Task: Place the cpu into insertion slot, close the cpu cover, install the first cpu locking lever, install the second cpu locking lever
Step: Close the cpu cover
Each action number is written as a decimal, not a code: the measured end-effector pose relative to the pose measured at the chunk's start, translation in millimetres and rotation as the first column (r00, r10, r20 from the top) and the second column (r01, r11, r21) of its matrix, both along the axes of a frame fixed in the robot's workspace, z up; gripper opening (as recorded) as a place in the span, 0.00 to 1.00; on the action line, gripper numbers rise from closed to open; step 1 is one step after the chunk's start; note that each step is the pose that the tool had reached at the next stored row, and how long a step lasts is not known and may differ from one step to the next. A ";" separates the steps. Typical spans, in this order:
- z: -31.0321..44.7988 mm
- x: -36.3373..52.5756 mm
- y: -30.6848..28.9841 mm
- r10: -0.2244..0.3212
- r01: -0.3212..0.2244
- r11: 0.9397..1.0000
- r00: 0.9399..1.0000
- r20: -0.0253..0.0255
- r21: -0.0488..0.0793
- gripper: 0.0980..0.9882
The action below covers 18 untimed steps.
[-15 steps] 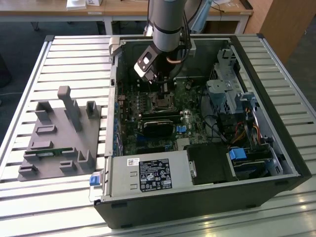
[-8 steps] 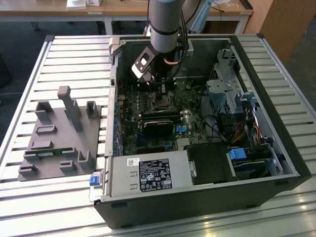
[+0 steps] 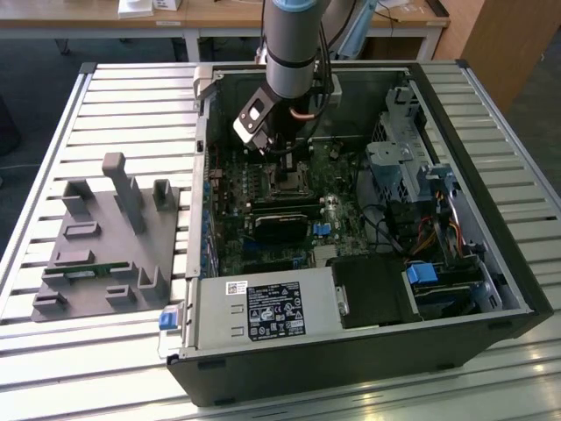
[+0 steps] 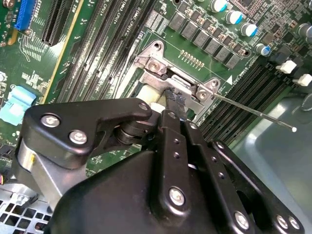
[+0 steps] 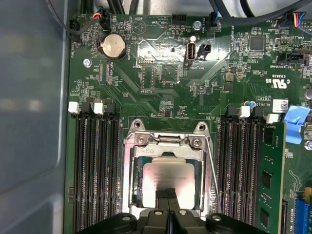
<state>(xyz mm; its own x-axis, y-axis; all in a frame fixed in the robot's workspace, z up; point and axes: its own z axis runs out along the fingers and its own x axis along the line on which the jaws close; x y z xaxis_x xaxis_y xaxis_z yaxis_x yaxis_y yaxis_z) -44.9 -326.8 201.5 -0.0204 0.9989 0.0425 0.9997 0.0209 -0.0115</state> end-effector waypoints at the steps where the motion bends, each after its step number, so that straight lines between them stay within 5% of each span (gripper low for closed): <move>1: -0.3 0.0 0.0 0.000 0.000 1.000 1.000 0.000 0.000 0.01; 10: -1.2 6.4 0.0 0.000 0.000 1.000 1.000 0.000 0.002 0.01; 18: 7.6 7.2 0.0 0.000 0.000 1.000 1.000 0.000 0.002 0.01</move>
<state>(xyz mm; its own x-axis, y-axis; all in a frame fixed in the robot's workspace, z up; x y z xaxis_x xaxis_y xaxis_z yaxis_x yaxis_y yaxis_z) -37.7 -326.8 209.1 -0.0206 0.9988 0.0449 0.9997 0.0212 -0.0119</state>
